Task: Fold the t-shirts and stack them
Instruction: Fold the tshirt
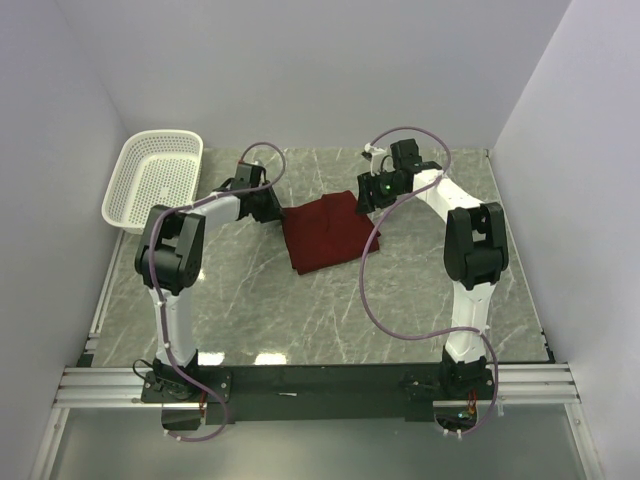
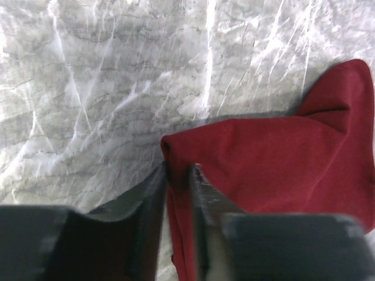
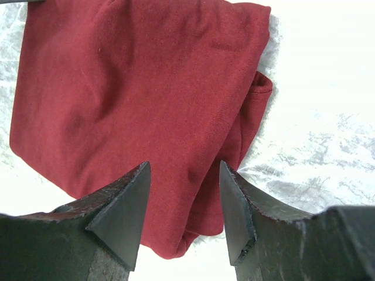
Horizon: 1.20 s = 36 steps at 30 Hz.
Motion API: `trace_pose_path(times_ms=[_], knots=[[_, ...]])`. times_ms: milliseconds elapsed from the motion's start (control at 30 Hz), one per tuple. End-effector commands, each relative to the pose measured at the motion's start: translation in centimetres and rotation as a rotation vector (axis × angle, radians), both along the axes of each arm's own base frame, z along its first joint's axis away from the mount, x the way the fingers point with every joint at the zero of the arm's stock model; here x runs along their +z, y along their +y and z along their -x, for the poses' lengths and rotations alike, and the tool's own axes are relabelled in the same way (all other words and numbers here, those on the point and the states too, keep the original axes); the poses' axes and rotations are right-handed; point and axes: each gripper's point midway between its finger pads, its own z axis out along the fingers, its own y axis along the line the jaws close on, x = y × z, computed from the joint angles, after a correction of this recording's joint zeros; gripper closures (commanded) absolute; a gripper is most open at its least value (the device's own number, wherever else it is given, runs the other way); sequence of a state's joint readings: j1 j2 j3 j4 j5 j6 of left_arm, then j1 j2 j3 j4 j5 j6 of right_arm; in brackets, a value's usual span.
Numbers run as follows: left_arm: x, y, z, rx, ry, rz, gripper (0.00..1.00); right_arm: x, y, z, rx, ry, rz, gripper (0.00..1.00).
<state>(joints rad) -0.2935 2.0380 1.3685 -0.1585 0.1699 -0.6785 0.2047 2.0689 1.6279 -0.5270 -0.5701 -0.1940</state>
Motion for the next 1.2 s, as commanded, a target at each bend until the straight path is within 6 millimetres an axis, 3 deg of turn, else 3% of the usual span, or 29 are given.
trace_pose_path(times_ms=[0,133,267,500,1000,1167], knots=[[1.2,-1.2,-1.2,-0.012,-0.034,0.035,0.74,1.8,0.1,-0.4,-0.001,-0.041,-0.028,0.43],[1.6,-1.1,-1.5,-0.009,-0.048,0.034,0.91,1.7,0.0,-0.3,0.001,-0.043,-0.023,0.43],[2.1,-0.6,-1.3,0.004,-0.062,0.018,0.95,1.5,-0.2,-0.3,-0.004,-0.040,-0.018,0.43],[3.3,1.1,-0.6,0.057,-0.107,-0.031,0.95,0.6,-0.9,-0.3,-0.014,-0.028,0.018,0.43],[3.5,0.6,-0.7,0.045,-0.109,-0.006,0.96,-1.6,-1.1,0.7,-0.020,0.061,0.028,0.41],[3.5,0.5,-1.0,0.041,-0.109,-0.013,0.96,-2.3,-0.6,2.0,0.008,0.128,-0.002,0.53]])
